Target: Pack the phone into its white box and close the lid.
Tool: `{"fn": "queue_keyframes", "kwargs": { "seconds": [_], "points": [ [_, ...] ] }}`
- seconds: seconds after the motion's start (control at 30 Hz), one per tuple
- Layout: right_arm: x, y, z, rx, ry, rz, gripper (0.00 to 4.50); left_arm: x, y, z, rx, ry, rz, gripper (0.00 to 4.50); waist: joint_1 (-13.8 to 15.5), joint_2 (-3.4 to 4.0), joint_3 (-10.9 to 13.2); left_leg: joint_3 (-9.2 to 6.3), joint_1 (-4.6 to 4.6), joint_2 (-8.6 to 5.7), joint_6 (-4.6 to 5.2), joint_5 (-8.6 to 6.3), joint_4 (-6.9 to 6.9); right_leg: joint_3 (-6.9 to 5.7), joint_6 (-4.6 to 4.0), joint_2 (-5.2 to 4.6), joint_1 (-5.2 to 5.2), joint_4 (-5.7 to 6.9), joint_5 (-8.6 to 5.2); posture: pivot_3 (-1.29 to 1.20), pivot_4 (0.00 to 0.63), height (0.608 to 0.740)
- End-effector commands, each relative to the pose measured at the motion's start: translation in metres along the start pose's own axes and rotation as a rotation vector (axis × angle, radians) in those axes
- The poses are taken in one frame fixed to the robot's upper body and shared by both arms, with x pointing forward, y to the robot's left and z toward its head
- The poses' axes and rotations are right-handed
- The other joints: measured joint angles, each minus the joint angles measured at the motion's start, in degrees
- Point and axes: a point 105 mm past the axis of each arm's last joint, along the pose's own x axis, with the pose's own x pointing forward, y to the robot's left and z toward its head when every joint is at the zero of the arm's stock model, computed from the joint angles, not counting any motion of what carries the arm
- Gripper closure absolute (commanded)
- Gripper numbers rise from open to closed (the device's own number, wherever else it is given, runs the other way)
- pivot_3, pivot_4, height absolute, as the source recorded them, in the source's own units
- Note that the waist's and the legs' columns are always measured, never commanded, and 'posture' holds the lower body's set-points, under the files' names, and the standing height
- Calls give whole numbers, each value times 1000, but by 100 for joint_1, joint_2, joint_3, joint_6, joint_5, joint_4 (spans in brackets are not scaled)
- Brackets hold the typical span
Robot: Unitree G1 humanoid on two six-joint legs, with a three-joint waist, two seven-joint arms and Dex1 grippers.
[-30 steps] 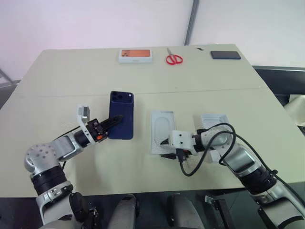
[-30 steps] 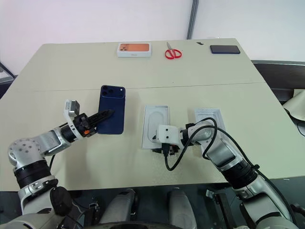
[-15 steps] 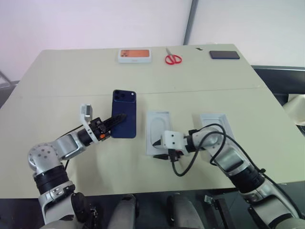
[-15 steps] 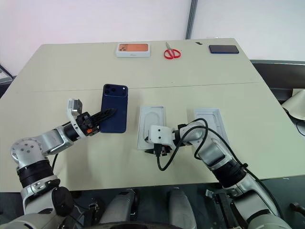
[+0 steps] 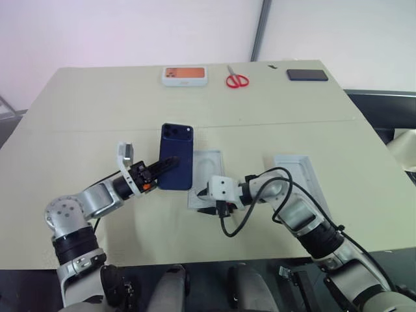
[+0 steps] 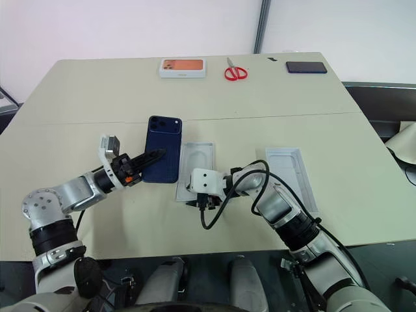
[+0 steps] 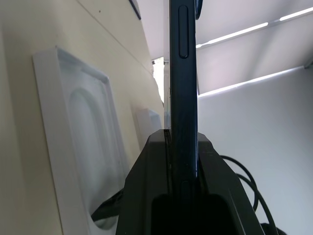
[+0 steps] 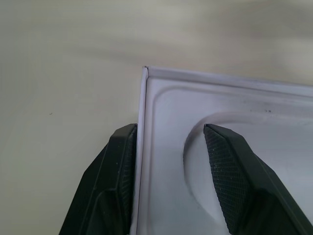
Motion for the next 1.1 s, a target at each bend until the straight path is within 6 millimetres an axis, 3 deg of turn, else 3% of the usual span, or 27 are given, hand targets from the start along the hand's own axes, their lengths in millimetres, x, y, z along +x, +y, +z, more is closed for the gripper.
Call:
{"fn": "queue_keyframes", "kwargs": {
  "seconds": [0.03, 0.13, 0.23, 0.43, 0.6, 0.87, 1.0, 1.1],
  "points": [
    [-14, -3, 18, 12, -71, -12, 2245, 0, -16, 6, 48, -22, -64, 4500, 23, -1, 0, 0, 0, 0, 0, 0, 0, 0, 0, 0, 0, 0, 0, 0, 150, 740],
    [-25, -11, 23, 62, -108, -48, 1380, 3, -17, 7, 48, -28, -69, 4500, 73, -1, 1, 1, 0, 0, 0, 0, 1, 1, 0, 0, 0, -1, 0, 0, 150, 740],
    [-33, -17, 23, 73, -114, -80, 78, 4, -16, 6, 45, -24, -71, 4500, 101, -1, 1, 2, 0, -1, 0, 0, 1, 1, 0, -1, 2, -4, 0, 0, 150, 740],
    [-67, -18, -3, 93, -42, -124, 78, 13, -15, -17, 27, 53, -73, 4500, 122, -5, 3, 3, -3, -4, 1, -1, 2, -3, 0, -11, 11, -17, 0, 0, 150, 740],
    [-100, -28, -30, 118, 39, -210, 78, 22, 0, -17, -2, 43, -13, 4500, 106, -6, 4, 14, -2, -6, 2, -1, 3, -3, 0, -8, 11, -17, 0, 0, 150, 740],
    [-104, -32, -38, 125, 54, -252, 78, 37, 9, -38, -17, 106, 19, 4500, 120, -7, 5, 14, -3, -4, 2, -1, 3, -1, 0, -6, 10, -18, 0, 0, 150, 740],
    [-102, -34, -37, 119, 54, -259, 78, 41, 13, -38, -34, 94, 23, 4500, 117, -7, 5, 14, -3, -4, 2, -1, 3, -1, 0, -6, 11, -18, 0, 0, 150, 740],
    [-101, -36, -38, 116, 55, -266, 0, 43, 12, -42, -28, 104, 21, 3173, 115, -7, 5, 14, -2, -5, 2, -1, 3, -1, 0, -6, 10, -18, 0, 0, 150, 740]
  ]
}}
